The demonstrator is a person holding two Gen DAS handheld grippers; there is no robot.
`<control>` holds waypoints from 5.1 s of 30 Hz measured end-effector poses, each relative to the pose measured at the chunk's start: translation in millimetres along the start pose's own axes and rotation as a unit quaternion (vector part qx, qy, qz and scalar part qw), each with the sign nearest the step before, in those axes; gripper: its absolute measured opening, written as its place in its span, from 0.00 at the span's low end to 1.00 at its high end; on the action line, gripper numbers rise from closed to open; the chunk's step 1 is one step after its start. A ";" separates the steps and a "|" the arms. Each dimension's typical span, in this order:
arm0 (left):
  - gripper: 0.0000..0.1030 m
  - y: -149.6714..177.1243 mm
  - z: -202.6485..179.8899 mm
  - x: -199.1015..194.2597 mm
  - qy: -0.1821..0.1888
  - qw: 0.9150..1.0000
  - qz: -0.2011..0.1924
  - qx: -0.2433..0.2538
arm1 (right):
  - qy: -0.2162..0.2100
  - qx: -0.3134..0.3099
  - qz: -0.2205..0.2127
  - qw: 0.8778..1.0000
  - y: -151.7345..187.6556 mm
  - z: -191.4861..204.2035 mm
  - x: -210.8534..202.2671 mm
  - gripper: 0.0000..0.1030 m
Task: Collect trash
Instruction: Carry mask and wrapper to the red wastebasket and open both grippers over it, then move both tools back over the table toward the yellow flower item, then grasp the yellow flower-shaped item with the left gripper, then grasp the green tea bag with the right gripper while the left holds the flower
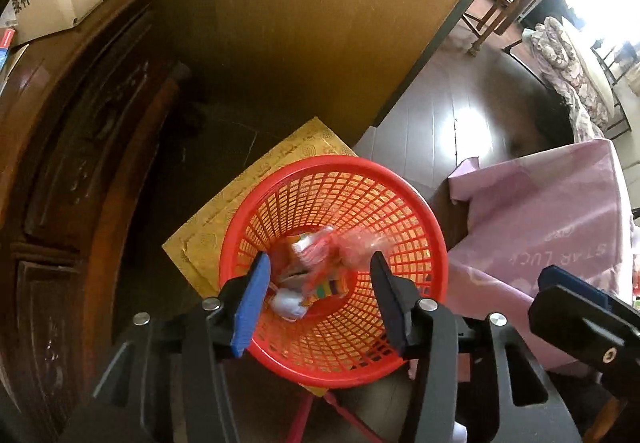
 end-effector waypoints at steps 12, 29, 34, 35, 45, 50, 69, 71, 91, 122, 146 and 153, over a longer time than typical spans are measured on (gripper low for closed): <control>0.64 3.9 -18.1 -21.2 -0.007 1.000 -0.017 0.023 | 0.004 0.000 -0.081 0.997 10.8 -8.7 -52.4 0.62; 0.83 31.6 -178.4 -84.3 0.010 0.981 -0.083 0.177 | 0.068 0.090 -0.257 0.960 104.1 -142.6 -212.6 0.78; 0.87 53.4 -242.7 -91.4 0.016 0.965 -0.099 0.244 | 0.126 0.131 -0.290 0.940 150.3 -200.0 -247.6 0.83; 0.88 58.9 -257.9 -91.8 0.018 0.961 -0.100 0.259 | 0.136 0.144 -0.297 0.934 160.9 -213.4 -255.3 0.83; 0.89 110.2 -395.4 -75.7 0.039 0.926 -0.083 0.365 | 0.150 0.258 -0.359 0.884 239.3 -332.0 -305.1 0.85; 0.89 148.3 -462.2 -54.3 0.041 0.902 -0.065 0.426 | 0.138 0.311 -0.380 0.860 271.1 -369.1 -310.9 0.85; 0.89 204.8 -568.8 22.3 0.039 0.858 0.002 0.513 | 0.100 0.392 -0.391 0.826 314.3 -435.2 -314.0 0.88; 0.88 206.4 -573.8 26.3 0.040 0.856 -0.001 0.515 | 0.102 0.390 -0.388 0.829 312.0 -432.4 -313.0 0.88; 0.30 212.2 -573.3 45.7 0.030 0.841 0.005 0.540 | 0.113 0.394 -0.372 0.833 306.2 -432.8 -305.5 0.88; 0.29 138.8 -530.2 -6.2 0.095 0.884 -0.029 0.458 | 0.295 0.357 -0.269 0.844 231.5 -458.8 -279.1 0.91; 0.29 141.9 -519.5 -11.7 0.094 0.891 -0.037 0.443 | 0.204 0.370 -0.328 0.845 271.2 -404.3 -293.8 0.61; 0.29 137.0 -472.7 -33.6 0.119 0.902 -0.045 0.413 | 0.169 0.326 -0.311 0.876 273.0 -357.7 -265.4 0.61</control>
Point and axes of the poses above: each gripper's, at about its wrist camera, not at the fingertips, and x roughly the way its jaws point, z to its left, y to its underside, the point moved 2 cm from there along x, roughly the way its jaws point, and after that the axes turned 14 degrees about z, right-handed, at the moved point
